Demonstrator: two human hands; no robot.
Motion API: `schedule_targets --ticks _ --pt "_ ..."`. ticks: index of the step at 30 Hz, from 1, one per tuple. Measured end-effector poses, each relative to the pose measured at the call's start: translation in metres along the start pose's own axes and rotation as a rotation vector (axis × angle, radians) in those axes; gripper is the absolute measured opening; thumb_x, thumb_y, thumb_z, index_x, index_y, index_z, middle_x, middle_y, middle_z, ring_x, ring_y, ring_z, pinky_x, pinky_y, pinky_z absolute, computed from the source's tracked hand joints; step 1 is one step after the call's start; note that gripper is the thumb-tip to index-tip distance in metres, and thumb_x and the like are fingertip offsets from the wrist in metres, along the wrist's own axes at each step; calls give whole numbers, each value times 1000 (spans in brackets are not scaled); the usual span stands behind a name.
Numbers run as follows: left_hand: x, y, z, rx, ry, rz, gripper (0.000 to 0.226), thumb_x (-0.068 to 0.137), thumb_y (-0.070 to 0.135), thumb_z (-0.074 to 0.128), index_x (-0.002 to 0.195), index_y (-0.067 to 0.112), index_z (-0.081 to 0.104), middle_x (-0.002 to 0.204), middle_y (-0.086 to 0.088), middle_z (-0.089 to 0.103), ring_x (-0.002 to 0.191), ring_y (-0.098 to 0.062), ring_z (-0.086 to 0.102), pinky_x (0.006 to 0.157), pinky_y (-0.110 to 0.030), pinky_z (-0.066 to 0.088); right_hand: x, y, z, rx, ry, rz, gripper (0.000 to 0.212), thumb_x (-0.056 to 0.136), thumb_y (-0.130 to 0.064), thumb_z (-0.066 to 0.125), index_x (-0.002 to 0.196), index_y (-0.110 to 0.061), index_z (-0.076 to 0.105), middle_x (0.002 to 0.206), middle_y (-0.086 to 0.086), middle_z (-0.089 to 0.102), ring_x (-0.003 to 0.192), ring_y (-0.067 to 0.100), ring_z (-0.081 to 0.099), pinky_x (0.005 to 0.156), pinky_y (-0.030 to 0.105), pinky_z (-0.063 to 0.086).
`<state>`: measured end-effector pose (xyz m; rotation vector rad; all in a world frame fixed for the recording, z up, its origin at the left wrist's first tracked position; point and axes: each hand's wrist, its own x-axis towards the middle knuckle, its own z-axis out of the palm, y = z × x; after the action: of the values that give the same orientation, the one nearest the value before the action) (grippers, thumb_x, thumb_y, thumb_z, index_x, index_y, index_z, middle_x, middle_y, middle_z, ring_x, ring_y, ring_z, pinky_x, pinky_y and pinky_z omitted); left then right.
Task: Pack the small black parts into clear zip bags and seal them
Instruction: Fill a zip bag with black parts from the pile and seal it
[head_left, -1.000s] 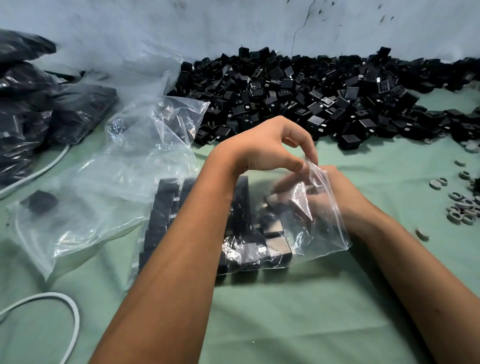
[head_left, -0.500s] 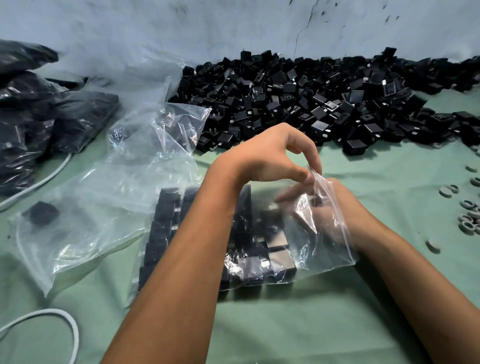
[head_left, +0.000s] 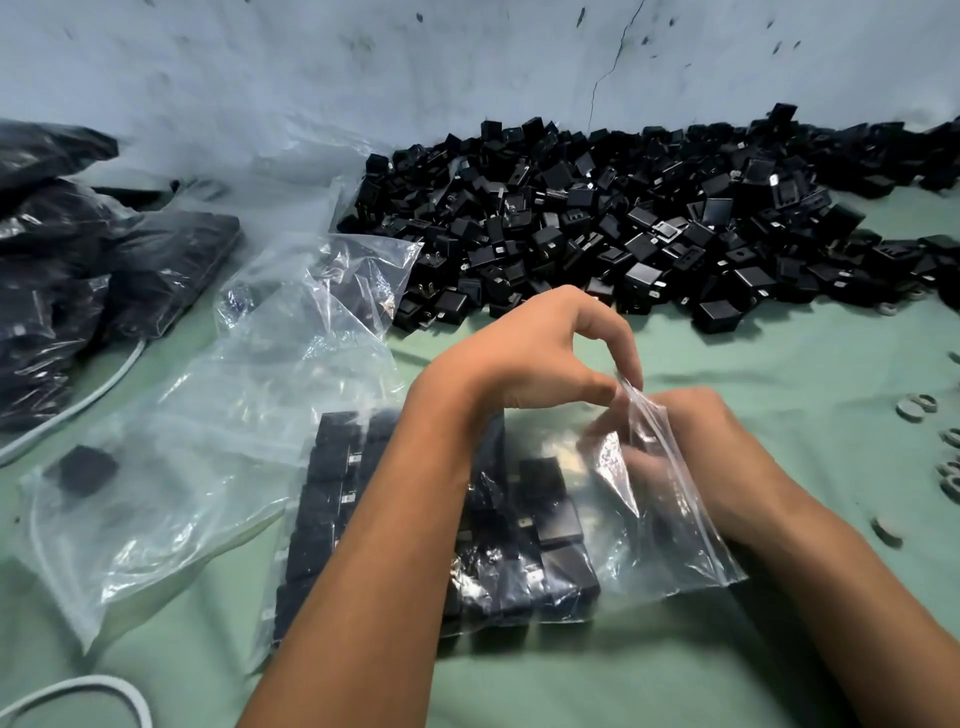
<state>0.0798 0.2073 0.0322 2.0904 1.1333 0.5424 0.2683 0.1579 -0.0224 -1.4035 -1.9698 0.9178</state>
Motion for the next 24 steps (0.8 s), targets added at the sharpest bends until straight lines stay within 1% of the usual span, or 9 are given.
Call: schedule_targets --ticks 3,7,10,13,15,17,20,23,24 --pt "1 -3 1 4 -4 -6 14 80 15 83 88 27 81 117 13 69 122 -3 56 112 -41 42 4 8 -17 -314 107 69 28 85 -54 69 86 -27 77 68 -6 72 64 12 68 63 42 58" --pt "3 -4 5 7 -21 -8 14 81 17 83 87 29 81 115 16 70 120 1 57 111 -39 43 22 20 -26 -381 337 131 11 88 -37 74 85 -27 78 70 -10 70 69 13 66 68 38 58" --pt "4 -5 6 9 -36 -24 15 80 15 83 86 29 81 114 14 71 119 -2 58 109 -40 45 59 26 -29 -454 532 14 18 89 -23 69 107 -25 75 94 -1 72 89 25 66 81 40 57" --pt "5 -3 6 -2 -35 -40 16 80 14 83 85 28 81 115 9 72 119 -6 60 104 -44 49 103 30 -34 -687 383 -76 53 93 -15 68 141 -30 55 142 5 49 129 30 43 98 45 50" --pt "4 -2 6 1 -33 -37 16 80 13 83 86 27 82 114 8 73 119 -9 61 103 -45 50 119 34 -35 -766 230 -59 57 96 -14 64 148 -32 50 155 2 36 138 30 30 102 48 48" --pt "3 -3 4 -4 -36 -31 16 80 12 82 88 26 82 112 7 73 119 -11 62 102 -48 51 123 40 -32 -743 234 -78 48 96 -14 63 141 -31 59 145 5 44 131 30 36 98 48 50" --pt "1 -4 -1 -42 -44 -11 18 82 8 80 90 24 83 108 5 75 116 -16 65 103 -49 52 108 39 -26 -488 455 -76 38 93 -10 68 126 -28 70 113 5 51 104 26 54 87 36 48" --pt "-1 -5 -3 -85 -30 -3 21 84 2 79 90 21 83 106 1 76 105 -21 71 98 -49 56 79 32 -27 -262 581 -1 29 88 -20 75 116 -28 76 107 1 65 95 19 63 89 30 50" --pt "-1 -5 -3 -85 -22 -6 21 84 1 79 89 21 83 105 1 76 102 -21 72 96 -48 57 68 28 -28 -164 573 23 25 86 -26 78 111 -28 77 102 -3 71 88 14 67 83 28 52"
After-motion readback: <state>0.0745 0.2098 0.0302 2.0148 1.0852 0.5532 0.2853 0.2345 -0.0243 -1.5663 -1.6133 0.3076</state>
